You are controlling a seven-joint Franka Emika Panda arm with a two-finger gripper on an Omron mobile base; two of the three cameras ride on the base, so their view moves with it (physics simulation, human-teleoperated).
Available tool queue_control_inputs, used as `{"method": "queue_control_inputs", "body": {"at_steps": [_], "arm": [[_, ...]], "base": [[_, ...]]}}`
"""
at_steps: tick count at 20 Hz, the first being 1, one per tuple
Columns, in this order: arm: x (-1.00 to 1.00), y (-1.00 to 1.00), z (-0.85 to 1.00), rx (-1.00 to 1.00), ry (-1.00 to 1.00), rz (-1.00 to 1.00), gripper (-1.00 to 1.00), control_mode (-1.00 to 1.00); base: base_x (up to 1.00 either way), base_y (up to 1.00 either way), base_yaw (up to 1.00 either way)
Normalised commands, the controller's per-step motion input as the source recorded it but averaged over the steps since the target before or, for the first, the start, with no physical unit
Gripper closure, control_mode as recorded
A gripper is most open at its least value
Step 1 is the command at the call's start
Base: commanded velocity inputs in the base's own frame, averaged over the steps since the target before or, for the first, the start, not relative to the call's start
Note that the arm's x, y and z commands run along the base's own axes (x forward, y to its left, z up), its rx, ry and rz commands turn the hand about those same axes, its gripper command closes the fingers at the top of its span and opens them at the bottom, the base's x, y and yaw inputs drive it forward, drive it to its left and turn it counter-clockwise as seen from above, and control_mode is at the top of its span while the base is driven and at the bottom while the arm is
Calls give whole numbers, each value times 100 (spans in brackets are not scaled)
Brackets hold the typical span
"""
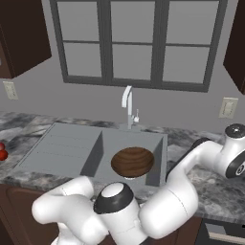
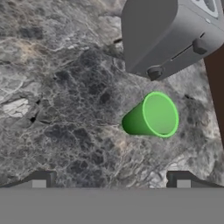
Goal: Remove the bell pepper and apple from the sink. Then move the bowl and cup from the counter to the sink for washing.
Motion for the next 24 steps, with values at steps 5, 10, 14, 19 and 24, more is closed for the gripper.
{"method": "queue_control_inputs", "body": {"at_steps": [5,10,14,19,24], "arm": [[12,-16,-9,0,1,0,-100,-100],[10,-14,-10,0,0,0,-100,-100],[10,-14,-8,0,0,0,-100,-100],[8,-14,-7,0,0,0,-100,-100],[8,-10,-9,0,1,0,-100,-100]], "base": [[0,0,0],[0,0,0],[0,0,0],[0,0,0],[0,0,0]]}}
